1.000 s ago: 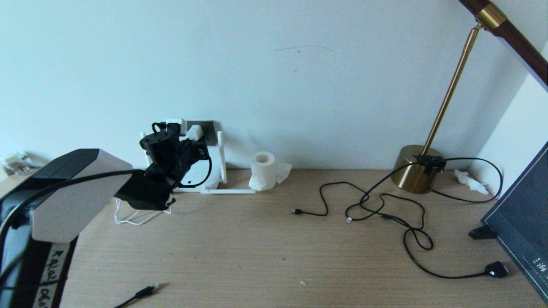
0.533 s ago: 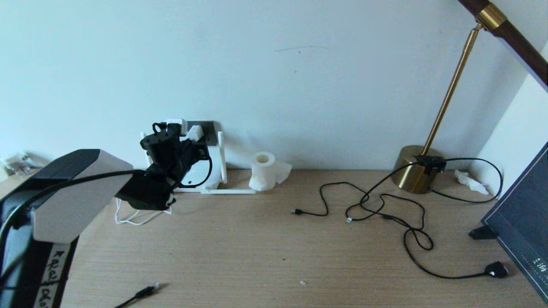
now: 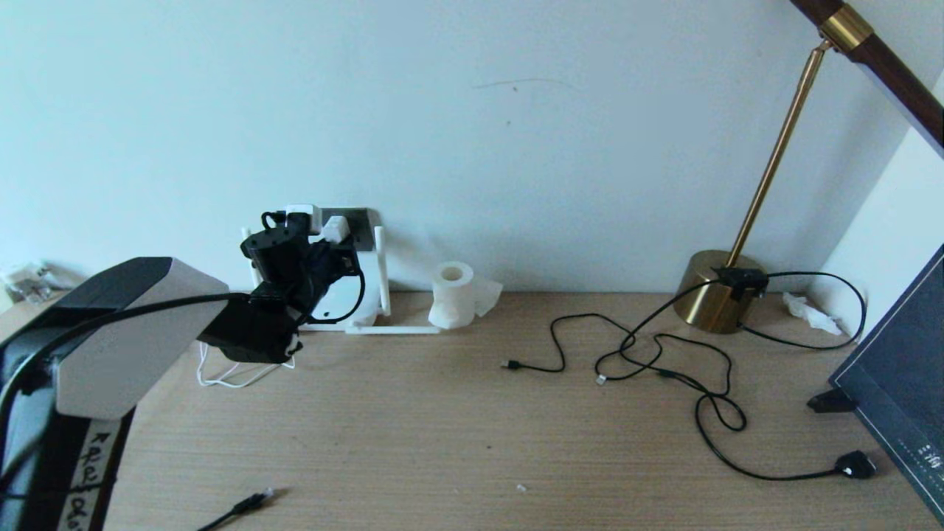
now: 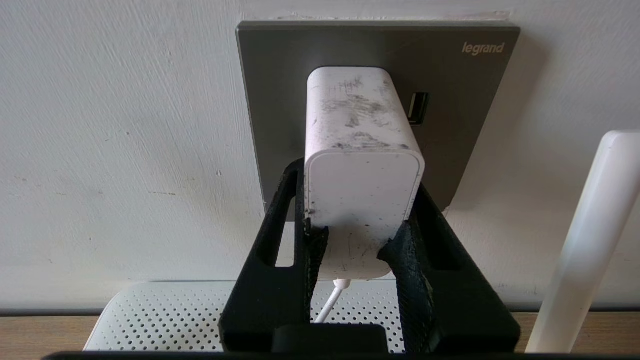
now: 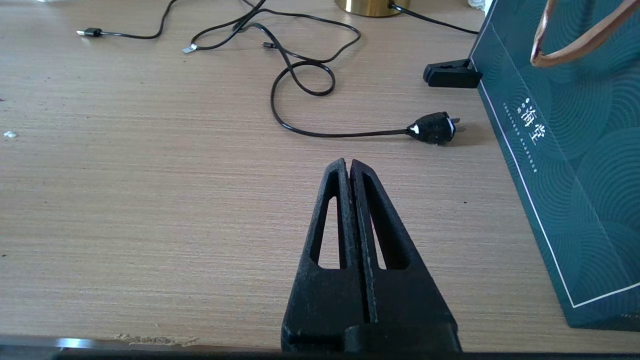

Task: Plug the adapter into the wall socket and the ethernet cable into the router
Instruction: Plug plug into socket

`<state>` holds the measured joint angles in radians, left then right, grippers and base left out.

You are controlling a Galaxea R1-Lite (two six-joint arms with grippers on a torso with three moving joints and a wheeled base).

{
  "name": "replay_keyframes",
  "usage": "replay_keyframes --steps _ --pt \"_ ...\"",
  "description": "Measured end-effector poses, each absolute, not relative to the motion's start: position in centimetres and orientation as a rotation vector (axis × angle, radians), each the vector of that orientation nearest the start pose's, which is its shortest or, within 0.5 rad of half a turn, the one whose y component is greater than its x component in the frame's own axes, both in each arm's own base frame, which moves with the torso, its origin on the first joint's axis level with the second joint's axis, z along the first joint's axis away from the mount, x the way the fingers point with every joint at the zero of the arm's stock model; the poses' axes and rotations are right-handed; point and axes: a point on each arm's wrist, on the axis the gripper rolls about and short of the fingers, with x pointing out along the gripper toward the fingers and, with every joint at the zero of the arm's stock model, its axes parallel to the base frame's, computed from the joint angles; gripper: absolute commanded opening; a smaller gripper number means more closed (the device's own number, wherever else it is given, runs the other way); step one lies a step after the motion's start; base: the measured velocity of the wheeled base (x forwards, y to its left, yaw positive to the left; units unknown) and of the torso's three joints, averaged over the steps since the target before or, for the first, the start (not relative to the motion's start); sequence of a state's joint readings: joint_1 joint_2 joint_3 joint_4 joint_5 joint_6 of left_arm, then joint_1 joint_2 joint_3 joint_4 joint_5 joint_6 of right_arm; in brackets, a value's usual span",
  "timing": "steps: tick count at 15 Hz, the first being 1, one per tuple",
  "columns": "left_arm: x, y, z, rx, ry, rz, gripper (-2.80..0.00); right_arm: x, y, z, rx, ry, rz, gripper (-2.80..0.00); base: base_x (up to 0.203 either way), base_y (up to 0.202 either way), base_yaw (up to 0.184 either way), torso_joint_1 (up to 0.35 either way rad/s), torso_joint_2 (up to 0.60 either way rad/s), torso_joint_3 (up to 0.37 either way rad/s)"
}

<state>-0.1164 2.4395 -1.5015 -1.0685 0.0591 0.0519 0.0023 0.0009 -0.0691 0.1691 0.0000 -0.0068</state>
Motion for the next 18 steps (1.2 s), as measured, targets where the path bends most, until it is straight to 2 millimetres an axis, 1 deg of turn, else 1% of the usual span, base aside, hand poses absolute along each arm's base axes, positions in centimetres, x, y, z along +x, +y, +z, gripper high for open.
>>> replay_keyframes --steps 8,9,12,18 --pt "48.84 -5.53 11.14 0.041 -0.122 -0.043 -2.8 -2.89 -0.01 7.71 -0.006 0.101 0.003 -2.8 0.0 0.0 0.0 0.0 0.0 0.0" --pt "48.8 -5.52 11.13 0.04 -0.123 -0.041 0.0 -2.89 -0.01 7.71 -0.006 0.101 0.003 -2.8 0.0 0.0 0.0 0.0 0.0 0.0" --pt "48.62 -5.56 10.88 0.041 -0.109 -0.043 0.0 -2.89 -0.01 7.72 -0.006 0.101 0.003 -2.8 0.0 0.0 0.0 0.0 0.0 0.0" --pt "48.32 -5.51 11.62 0.039 -0.131 -0.042 0.0 -2.89 -0.01 7.71 -0.006 0.101 0.003 -2.8 0.0 0.0 0.0 0.0 0.0 0.0"
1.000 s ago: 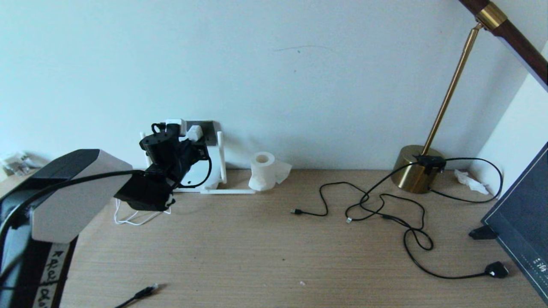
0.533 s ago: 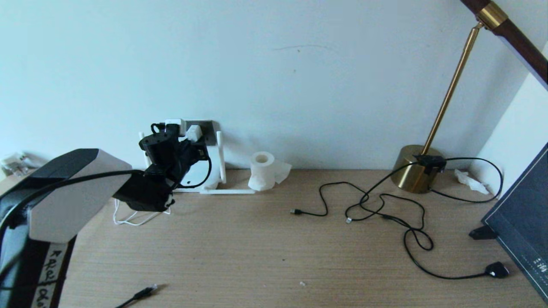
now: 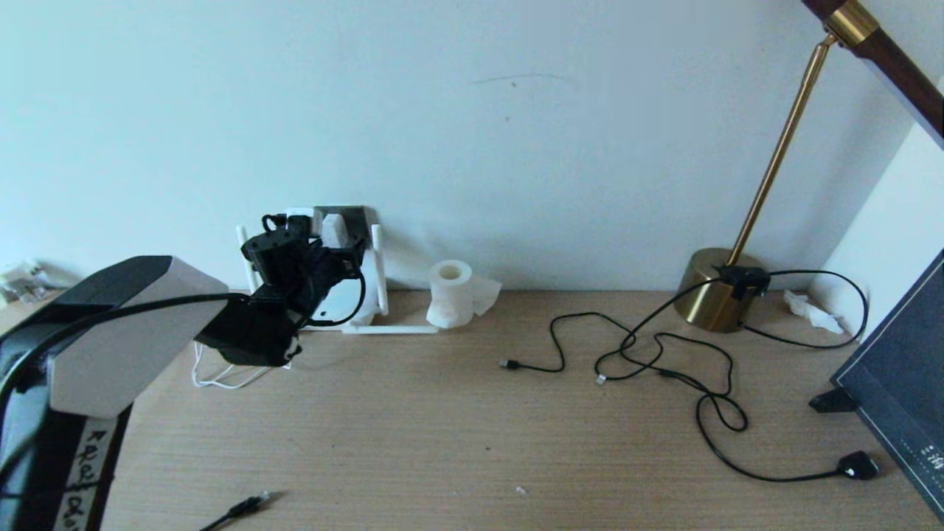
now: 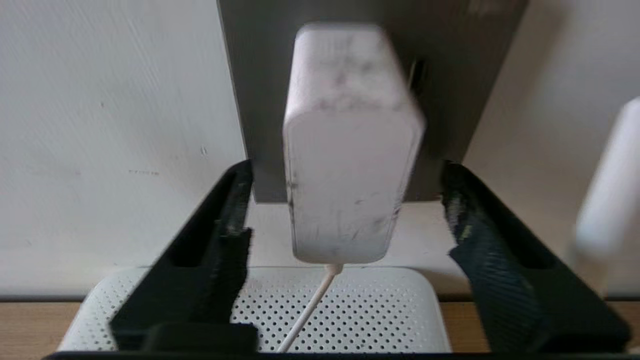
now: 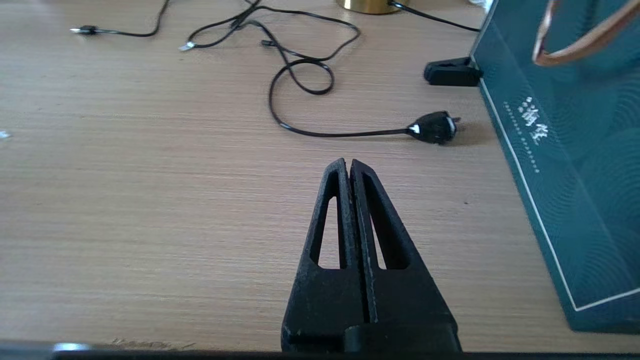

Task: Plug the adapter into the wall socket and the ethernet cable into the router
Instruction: Plug plug into socket, then pick up cable

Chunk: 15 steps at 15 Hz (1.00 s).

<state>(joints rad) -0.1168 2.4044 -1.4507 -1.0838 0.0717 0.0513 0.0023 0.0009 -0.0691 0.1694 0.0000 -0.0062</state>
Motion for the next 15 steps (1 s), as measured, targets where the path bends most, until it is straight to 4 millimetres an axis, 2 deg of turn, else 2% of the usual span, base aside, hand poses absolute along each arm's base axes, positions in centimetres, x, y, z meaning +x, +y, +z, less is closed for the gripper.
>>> replay_keyframes --steps 5,8,12,15 --pt "46.7 -5.3 11.8 0.036 -0.109 -0.05 0.0 -2.9 0.0 7.7 -0.005 0.101 0.003 -2.8 0.0 0.0 0.0 0.0 0.0 0.0" --pt "44.8 -5.3 12.3 0.039 -0.107 -0.098 0.0 -2.9 0.0 7.7 -0.006 0.101 0.003 -2.8 0.0 0.0 0.0 0.0 0.0 0.0" --pt "40.7 -5.4 14.1 0.042 -0.101 -0.159 0.0 -2.9 0.0 7.7 -0.006 0.101 0.003 -2.8 0.0 0.0 0.0 0.0 0.0 0.0" --pt "36.2 -5.0 17.4 0.053 -0.129 -0.203 0.0 -2.9 0.0 7.7 -0.006 0.101 0.003 -2.8 0.0 0.0 0.0 0.0 0.0 0.0"
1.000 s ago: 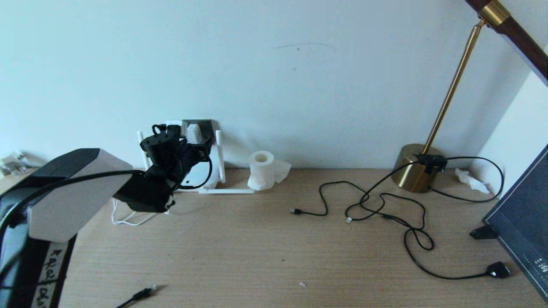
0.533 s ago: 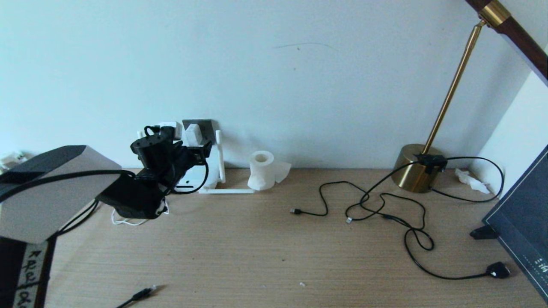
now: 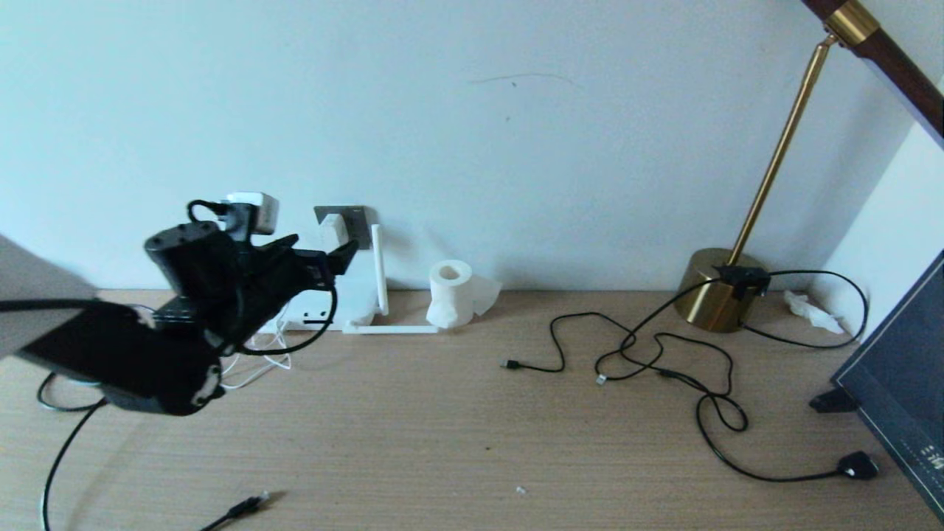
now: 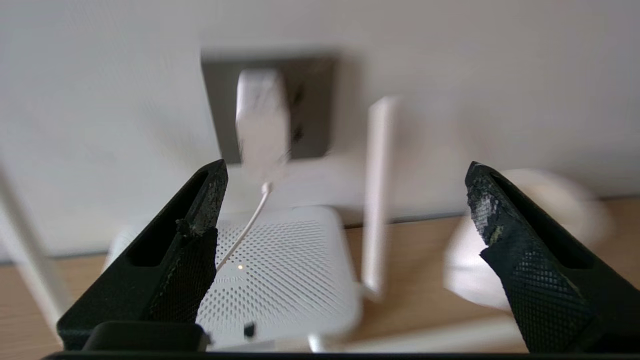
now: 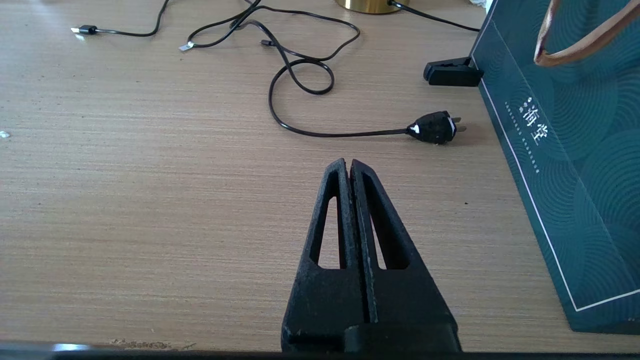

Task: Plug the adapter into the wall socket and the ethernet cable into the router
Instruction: Pick up cable

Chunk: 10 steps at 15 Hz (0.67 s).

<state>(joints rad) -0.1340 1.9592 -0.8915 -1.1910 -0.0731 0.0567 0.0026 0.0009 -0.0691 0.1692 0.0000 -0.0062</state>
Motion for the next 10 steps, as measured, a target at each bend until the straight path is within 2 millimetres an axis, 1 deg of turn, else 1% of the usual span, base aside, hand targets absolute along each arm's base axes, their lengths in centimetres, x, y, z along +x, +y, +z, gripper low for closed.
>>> replay_keyframes --steps 3,5,6,7,8,10 --pt "29.8 -4.3 22.1 0.097 -0.152 -0.26 0.0 -2.9 0.0 7.7 -0.006 0.101 0.003 -2.8 0.0 0.0 0.0 0.0 0.0 0.0" --pt "25.0 -3.7 24.6 0.131 -0.108 -0.299 0.0 -2.9 0.0 7.7 -0.006 0.101 0.003 -2.8 0.0 0.0 0.0 0.0 0.0 0.0" --pt "22.6 -3.4 25.2 0.156 -0.053 -0.317 0.0 -2.9 0.0 7.7 -0.006 0.101 0.003 -2.8 0.0 0.0 0.0 0.0 0.0 0.0" --pt "20.0 -3.0 25.1 0.196 0.033 -0.334 0.0 -2.9 0.0 7.7 -0.007 0.101 0.003 -2.8 0.0 0.0 0.0 0.0 0.0 0.0" --pt "17.5 -2.7 24.0 0.256 0.142 -0.349 0.0 -2.9 0.0 7.7 -0.006 0.101 0.003 -2.8 0.0 0.0 0.0 0.0 0.0 0.0" --pt "13.5 -2.1 20.3 0.449 0.378 -0.409 0.0 -2.9 0.0 7.7 -0.006 0.101 0.003 -2.8 0.0 0.0 0.0 0.0 0.0 0.0"
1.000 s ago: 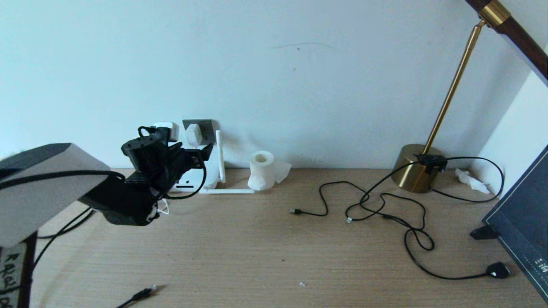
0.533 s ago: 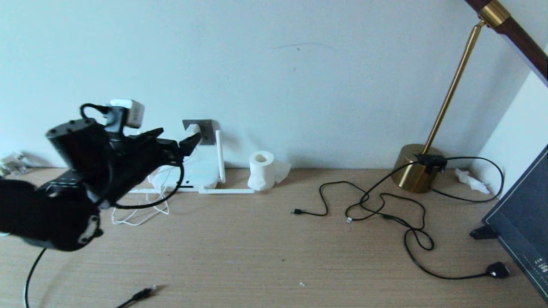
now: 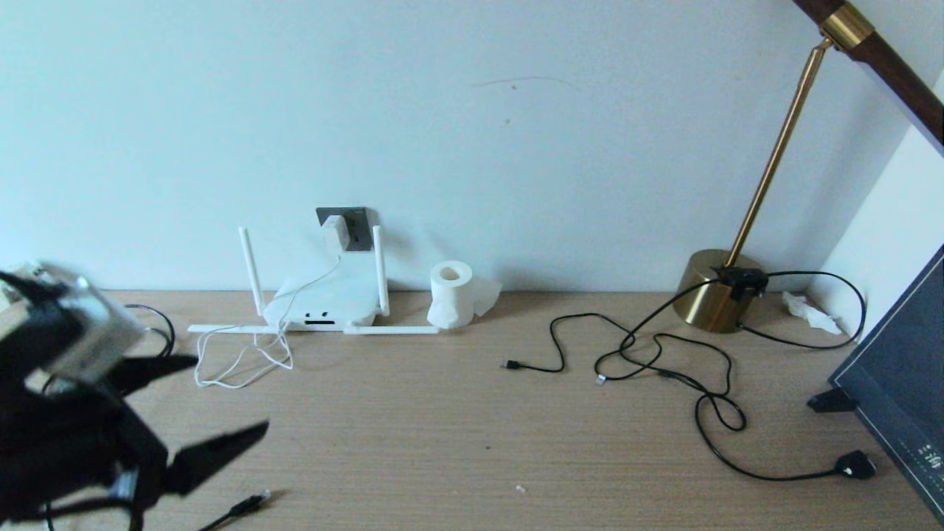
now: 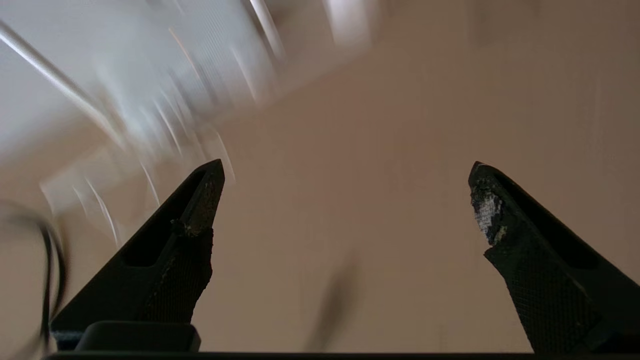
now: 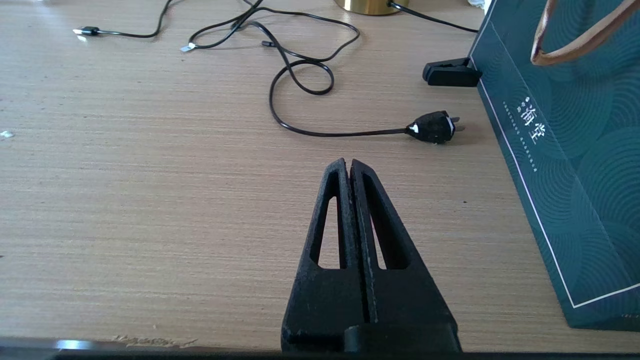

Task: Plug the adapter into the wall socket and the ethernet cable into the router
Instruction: Pick up cable

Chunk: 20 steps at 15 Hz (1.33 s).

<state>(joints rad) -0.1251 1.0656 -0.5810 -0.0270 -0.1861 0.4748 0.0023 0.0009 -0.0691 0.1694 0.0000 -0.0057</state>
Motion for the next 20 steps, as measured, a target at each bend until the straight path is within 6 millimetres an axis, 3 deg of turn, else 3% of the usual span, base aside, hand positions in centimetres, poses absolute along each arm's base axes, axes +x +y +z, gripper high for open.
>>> replay_keyframes --steps 3,6,10,14,20 --pt "9.5 -1.5 16.7 0.729 0.662 -0.544 0.0 -2.9 0.0 7.7 -0.006 0.101 0.003 -2.8 0.0 0.0 0.0 0.0 0.0 0.0" --pt "8.8 -1.2 16.3 0.788 0.871 -0.612 0.0 -2.9 0.0 7.7 -0.006 0.101 0.003 -2.8 0.0 0.0 0.0 0.0 0.0 0.0" --pt "11.5 -0.7 16.4 0.755 0.998 -0.6 0.0 -2.9 0.0 7.7 -0.005 0.101 0.003 -2.8 0.0 0.0 0.0 0.0 0.0 0.0" --pt "15.4 -0.2 15.0 0.738 1.006 -0.588 0.0 -2.9 0.0 7.7 -0.006 0.101 0.003 -2.8 0.0 0.0 0.0 0.0 0.0 0.0" --pt "18.9 1.1 12.8 0.768 1.037 -0.726 0.0 -2.9 0.0 7.7 -0.006 0.101 0.003 -2.8 0.0 0.0 0.0 0.0 0.0 0.0"
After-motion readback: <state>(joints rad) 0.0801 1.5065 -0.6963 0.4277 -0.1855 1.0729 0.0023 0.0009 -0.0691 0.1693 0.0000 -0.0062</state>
